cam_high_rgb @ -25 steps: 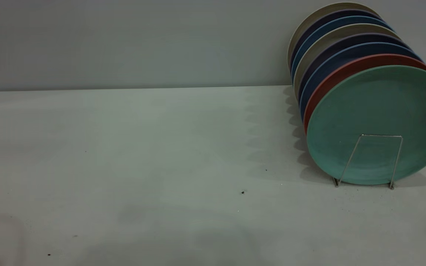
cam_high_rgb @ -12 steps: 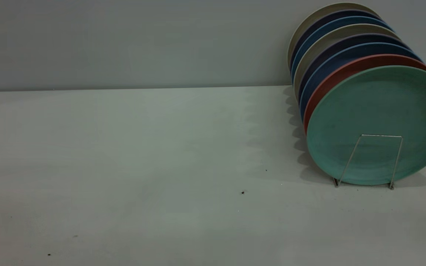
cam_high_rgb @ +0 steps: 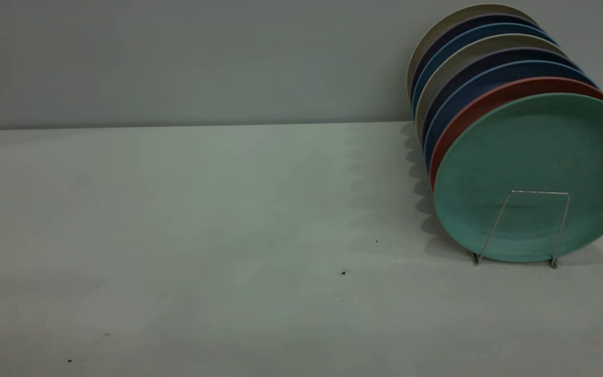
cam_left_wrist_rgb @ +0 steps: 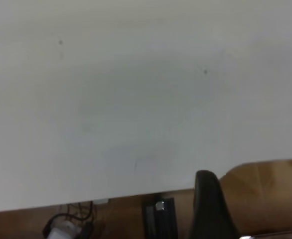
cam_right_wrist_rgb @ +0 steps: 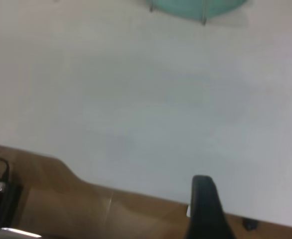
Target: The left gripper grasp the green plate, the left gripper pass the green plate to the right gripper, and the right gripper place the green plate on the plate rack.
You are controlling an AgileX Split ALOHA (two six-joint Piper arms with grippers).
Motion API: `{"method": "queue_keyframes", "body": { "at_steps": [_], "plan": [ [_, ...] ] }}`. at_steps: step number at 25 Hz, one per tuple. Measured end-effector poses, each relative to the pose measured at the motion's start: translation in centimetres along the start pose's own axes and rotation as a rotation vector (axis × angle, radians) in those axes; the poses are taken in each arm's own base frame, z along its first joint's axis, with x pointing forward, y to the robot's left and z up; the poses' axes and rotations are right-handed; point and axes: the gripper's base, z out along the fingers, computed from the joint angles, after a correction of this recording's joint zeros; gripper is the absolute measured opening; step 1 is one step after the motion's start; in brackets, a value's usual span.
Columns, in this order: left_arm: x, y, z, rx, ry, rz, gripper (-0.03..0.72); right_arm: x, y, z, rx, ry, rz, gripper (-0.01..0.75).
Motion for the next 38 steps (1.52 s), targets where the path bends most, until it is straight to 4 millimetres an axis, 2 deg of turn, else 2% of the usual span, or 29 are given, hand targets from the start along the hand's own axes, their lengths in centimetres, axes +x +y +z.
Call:
{"method": "queue_keyframes", "body": {
  "at_steps": [13,28,38],
  "plan": [
    [1.7,0.5,-1.3,-0.023,-0.135,-0.004,0.499,0.2,-0.3,0.5,0.033,-0.007,-0.015,0.505],
    [2.0,0.5,-1.5,-0.003,-0.154,0.018,0.499,0.2,-0.4,0.5,0.034,-0.007,-0.016,0.505],
    [2.9,0.5,-2.0,-0.004,-0.229,0.018,0.499,2.5,0.6,-2.0,0.08,-0.237,-0.054,0.495]
  ]
}}
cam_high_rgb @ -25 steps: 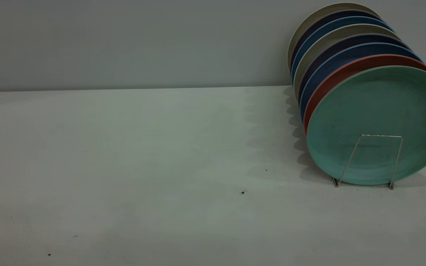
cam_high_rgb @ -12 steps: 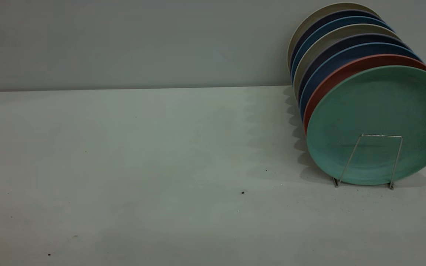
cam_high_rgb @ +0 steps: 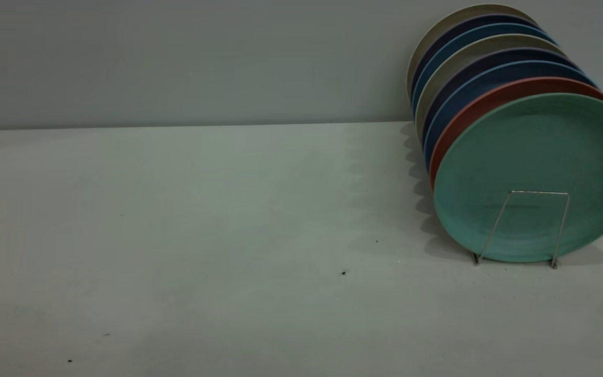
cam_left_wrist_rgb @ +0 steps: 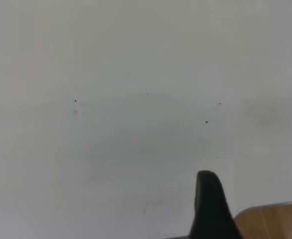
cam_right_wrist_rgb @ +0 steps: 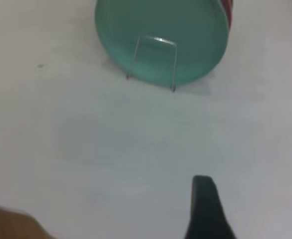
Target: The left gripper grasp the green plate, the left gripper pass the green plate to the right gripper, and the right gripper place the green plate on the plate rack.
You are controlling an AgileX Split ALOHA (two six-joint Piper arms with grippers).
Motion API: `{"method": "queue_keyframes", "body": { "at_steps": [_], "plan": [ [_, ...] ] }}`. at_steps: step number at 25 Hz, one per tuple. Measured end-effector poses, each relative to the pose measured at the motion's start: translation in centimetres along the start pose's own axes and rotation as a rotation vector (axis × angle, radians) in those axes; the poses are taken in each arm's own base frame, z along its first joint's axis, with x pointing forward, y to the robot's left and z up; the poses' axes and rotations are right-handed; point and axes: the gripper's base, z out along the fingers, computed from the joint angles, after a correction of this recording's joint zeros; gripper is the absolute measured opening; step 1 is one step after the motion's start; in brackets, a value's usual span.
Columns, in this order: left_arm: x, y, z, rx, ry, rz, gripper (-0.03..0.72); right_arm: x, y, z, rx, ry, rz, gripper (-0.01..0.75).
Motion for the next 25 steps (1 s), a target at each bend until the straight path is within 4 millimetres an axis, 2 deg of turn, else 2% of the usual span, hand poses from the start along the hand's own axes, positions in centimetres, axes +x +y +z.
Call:
{"method": "queue_keyframes", "body": {
  "at_steps": [25],
  "plan": [
    [0.03,0.0,-0.02,0.0,-0.001,0.0,0.499,0.02,-0.05,-0.02,0.006,-0.001,0.008,0.494]
  ]
}}
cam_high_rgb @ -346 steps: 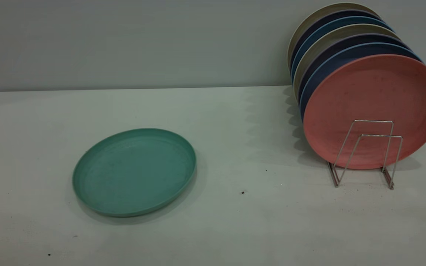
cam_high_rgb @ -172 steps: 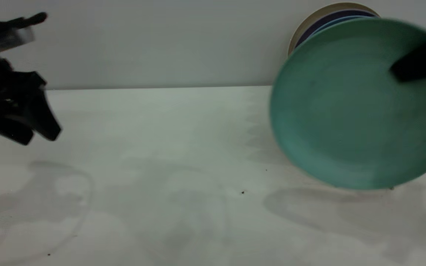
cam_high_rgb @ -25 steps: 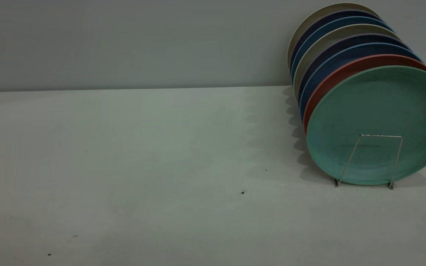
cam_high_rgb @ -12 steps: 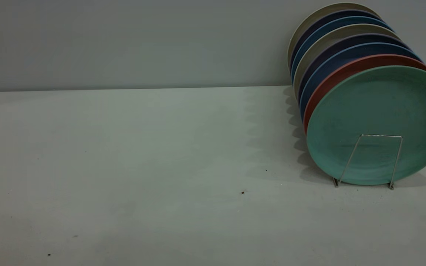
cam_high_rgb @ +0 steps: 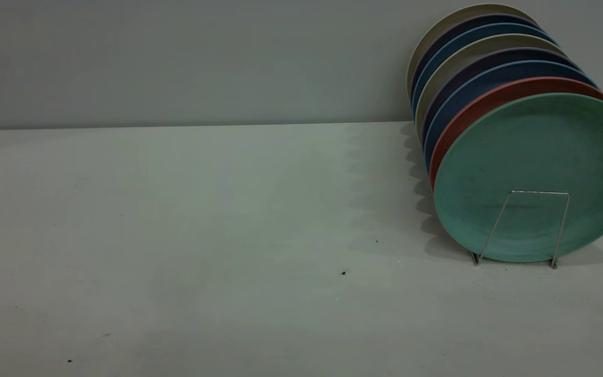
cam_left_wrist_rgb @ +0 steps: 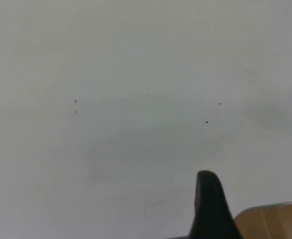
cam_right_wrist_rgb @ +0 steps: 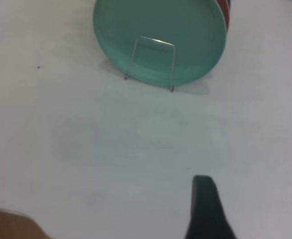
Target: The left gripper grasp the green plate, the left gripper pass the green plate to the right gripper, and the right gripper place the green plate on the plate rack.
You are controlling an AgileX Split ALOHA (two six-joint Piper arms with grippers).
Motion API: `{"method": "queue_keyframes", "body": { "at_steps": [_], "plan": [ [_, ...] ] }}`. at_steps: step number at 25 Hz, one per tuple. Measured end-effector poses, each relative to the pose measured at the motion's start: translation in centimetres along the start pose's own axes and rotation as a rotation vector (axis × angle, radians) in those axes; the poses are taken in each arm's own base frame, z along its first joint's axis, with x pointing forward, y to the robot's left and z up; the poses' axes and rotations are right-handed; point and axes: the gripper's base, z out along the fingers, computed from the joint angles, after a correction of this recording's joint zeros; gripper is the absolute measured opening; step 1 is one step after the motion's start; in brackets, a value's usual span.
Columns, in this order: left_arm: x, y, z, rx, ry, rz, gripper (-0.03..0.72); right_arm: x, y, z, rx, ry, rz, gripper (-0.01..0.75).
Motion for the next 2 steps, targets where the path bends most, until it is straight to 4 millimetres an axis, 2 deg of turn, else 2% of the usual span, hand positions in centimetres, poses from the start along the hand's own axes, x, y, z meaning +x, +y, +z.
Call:
{"method": "queue_keyframes", "body": {
  "at_steps": [2],
  "plan": [
    [0.0,0.0,0.0,0.0,0.0,0.0,0.499,0.01,-0.02,0.0,0.002,0.001,0.002,0.494]
  ]
}}
